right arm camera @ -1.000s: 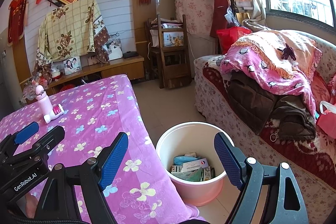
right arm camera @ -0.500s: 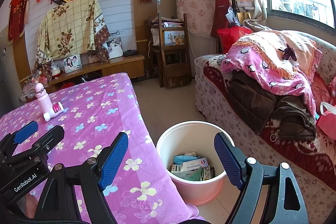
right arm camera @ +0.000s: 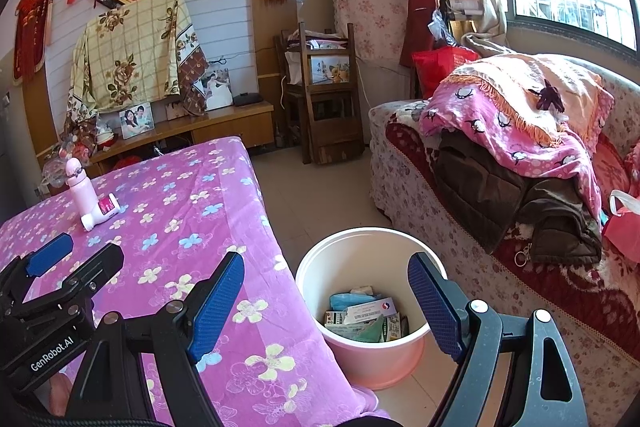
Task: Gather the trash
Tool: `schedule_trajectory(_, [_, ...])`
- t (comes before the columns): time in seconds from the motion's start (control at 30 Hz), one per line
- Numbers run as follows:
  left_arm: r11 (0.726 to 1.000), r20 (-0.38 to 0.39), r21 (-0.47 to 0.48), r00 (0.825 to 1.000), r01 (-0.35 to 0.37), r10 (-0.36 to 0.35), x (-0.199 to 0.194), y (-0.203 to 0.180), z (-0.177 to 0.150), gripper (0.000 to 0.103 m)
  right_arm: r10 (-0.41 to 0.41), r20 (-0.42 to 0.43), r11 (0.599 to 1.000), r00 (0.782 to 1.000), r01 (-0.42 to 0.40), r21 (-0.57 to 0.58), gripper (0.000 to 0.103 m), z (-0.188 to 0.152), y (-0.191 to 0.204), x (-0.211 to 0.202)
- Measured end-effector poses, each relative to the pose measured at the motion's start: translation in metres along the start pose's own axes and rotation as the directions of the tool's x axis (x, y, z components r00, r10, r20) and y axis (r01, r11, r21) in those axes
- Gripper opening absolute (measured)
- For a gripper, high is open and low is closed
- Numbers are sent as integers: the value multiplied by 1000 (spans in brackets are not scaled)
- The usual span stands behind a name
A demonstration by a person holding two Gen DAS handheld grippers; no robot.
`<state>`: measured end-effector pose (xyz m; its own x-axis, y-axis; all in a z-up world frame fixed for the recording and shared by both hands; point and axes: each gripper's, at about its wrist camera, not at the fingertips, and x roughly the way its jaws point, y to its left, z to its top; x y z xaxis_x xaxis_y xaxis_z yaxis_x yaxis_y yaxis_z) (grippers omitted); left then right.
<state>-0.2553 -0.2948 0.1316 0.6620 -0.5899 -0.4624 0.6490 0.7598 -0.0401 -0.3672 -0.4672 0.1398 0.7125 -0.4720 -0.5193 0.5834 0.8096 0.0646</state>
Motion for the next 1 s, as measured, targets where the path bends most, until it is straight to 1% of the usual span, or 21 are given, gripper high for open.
schedule_trajectory(0.73, [1000, -15, 10, 1000, 2, -2, 6, -1, -6, 85, -8, -22, 1000, 1000, 8, 2, 82, -5, -5, 6])
schedule_trajectory(1.0, [1000, -27, 1, 1000, 8, -8, 9, 4, -11, 85, -8, -41, 1000, 999, 7, -18, 82, -8, 1, 11])
